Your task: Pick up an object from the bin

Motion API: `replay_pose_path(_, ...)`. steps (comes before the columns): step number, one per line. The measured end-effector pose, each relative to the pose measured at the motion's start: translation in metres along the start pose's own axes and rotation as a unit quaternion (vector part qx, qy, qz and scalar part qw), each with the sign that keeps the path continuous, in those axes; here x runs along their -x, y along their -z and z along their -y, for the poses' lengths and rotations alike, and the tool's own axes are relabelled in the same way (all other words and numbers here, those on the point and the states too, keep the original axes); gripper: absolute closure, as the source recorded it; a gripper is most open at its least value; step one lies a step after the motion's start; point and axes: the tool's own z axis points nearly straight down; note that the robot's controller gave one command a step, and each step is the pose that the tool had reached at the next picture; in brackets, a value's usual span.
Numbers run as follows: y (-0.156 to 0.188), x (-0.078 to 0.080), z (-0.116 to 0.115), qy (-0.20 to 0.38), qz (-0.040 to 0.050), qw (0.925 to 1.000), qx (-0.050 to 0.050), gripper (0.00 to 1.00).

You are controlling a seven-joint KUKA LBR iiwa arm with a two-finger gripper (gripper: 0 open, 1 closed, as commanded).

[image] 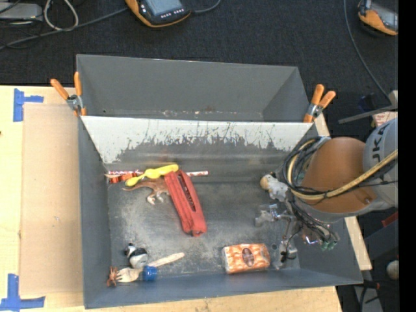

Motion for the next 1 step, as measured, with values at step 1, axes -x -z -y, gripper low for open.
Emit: replay_pose_path(1,0.0103,-0.0081,0.0077,-0.017,-0.001,0.9999,0.001,0.0)
